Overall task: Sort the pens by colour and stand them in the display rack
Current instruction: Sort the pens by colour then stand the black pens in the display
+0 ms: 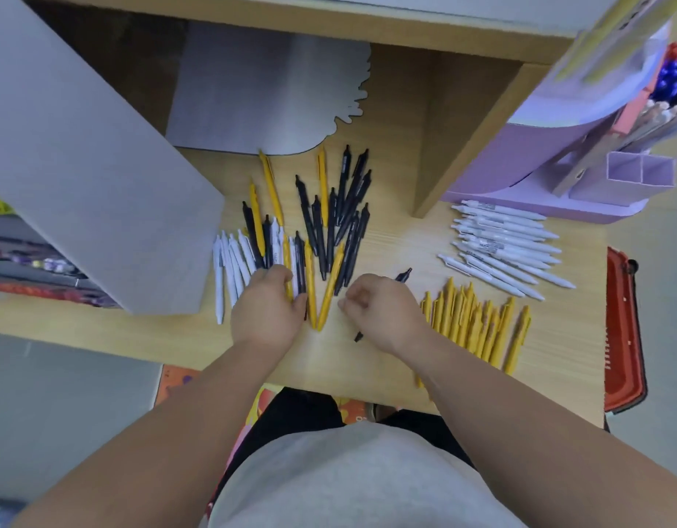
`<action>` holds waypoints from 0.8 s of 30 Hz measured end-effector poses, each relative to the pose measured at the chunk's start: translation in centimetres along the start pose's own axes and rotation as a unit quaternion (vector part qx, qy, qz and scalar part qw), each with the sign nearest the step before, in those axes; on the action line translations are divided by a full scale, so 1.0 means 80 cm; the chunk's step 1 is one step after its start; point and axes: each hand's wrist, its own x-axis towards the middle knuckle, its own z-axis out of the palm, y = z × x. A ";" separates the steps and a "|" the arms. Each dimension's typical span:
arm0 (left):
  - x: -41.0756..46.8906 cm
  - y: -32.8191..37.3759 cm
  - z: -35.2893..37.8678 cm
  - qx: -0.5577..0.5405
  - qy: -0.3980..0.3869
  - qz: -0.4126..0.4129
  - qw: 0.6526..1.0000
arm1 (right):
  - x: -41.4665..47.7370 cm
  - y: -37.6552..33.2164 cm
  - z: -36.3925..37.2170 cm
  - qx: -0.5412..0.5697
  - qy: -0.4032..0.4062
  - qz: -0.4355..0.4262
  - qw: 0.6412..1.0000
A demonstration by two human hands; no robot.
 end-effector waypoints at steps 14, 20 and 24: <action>0.029 -0.022 -0.015 0.037 -0.012 0.031 0.999 | 0.031 -0.054 0.038 -0.071 0.033 0.129 0.989; 0.038 -0.022 -0.020 0.041 -0.031 0.018 0.998 | 0.016 -0.054 0.034 0.022 0.032 0.121 0.992; 0.038 -0.027 -0.031 -0.059 -0.023 -0.039 0.997 | 0.015 -0.063 0.045 0.025 0.020 0.088 0.996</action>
